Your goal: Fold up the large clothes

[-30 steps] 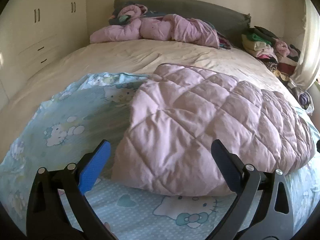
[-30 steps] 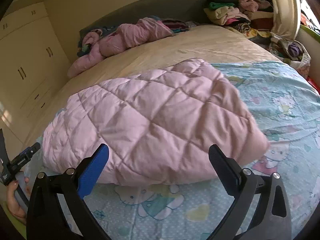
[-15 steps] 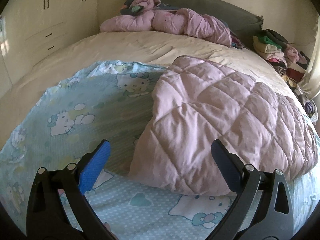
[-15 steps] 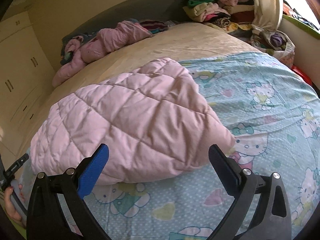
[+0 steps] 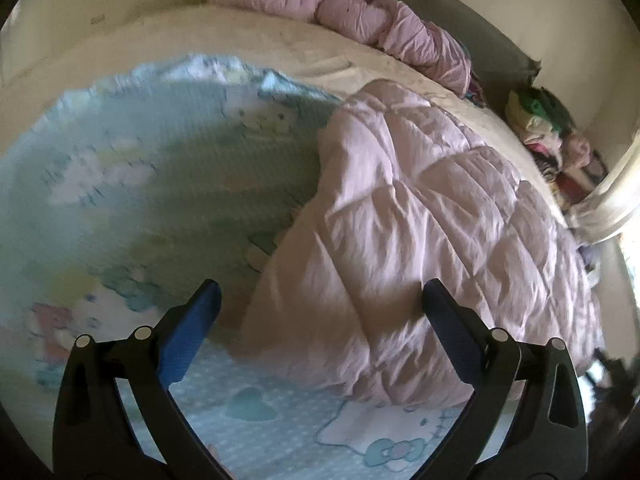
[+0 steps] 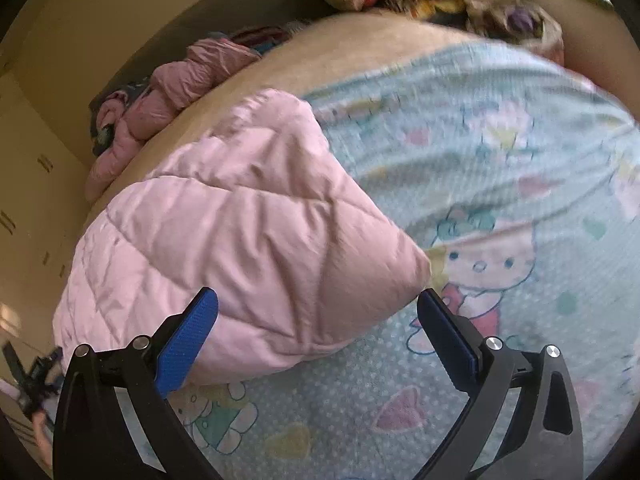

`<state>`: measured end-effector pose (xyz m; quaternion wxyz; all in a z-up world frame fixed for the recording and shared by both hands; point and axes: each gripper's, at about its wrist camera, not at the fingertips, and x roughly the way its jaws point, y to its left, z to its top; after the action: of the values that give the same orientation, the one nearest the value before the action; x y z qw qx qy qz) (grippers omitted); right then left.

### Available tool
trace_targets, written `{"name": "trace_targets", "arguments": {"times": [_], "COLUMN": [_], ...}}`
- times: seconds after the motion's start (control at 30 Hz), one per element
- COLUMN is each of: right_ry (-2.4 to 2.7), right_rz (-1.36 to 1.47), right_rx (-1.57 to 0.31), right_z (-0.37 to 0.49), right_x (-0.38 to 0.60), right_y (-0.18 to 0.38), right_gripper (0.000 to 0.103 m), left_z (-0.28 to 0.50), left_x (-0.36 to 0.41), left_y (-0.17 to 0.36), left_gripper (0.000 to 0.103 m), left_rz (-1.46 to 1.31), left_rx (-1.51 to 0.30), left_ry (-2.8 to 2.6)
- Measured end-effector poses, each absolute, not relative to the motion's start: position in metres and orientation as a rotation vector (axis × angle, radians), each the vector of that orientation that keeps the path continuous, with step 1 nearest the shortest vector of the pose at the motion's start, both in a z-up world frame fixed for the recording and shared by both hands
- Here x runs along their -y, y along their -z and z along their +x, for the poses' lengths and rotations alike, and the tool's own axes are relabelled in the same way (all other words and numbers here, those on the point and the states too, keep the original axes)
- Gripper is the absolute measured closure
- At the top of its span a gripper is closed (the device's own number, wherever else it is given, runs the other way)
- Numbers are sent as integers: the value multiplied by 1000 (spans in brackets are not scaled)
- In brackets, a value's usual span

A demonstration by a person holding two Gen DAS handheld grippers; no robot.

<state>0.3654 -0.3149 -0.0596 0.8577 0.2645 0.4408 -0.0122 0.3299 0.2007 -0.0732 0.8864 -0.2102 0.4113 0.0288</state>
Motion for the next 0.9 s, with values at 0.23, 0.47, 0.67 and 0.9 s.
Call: {"name": "trace_targets", "arguments": {"times": [0.23, 0.47, 0.67, 0.9], "right_ry": [-70, -120, -154, -171], "right_rz": [805, 857, 833, 641], "right_rx": [-958, -965, -912, -857], "right_z": [388, 418, 420, 410], "right_x": [328, 330, 325, 305], "right_y": [88, 96, 94, 62], "right_gripper": [4, 4, 18, 56], "left_z": [345, 362, 365, 363], "left_x": [-215, -218, -210, -193], "left_y": [100, 111, 113, 93], "left_gripper": [8, 8, 8, 43], "left_rz": [-668, -756, -763, -670], "left_rx": [-897, -904, -877, -825], "left_ry": [56, 100, 51, 46]}}
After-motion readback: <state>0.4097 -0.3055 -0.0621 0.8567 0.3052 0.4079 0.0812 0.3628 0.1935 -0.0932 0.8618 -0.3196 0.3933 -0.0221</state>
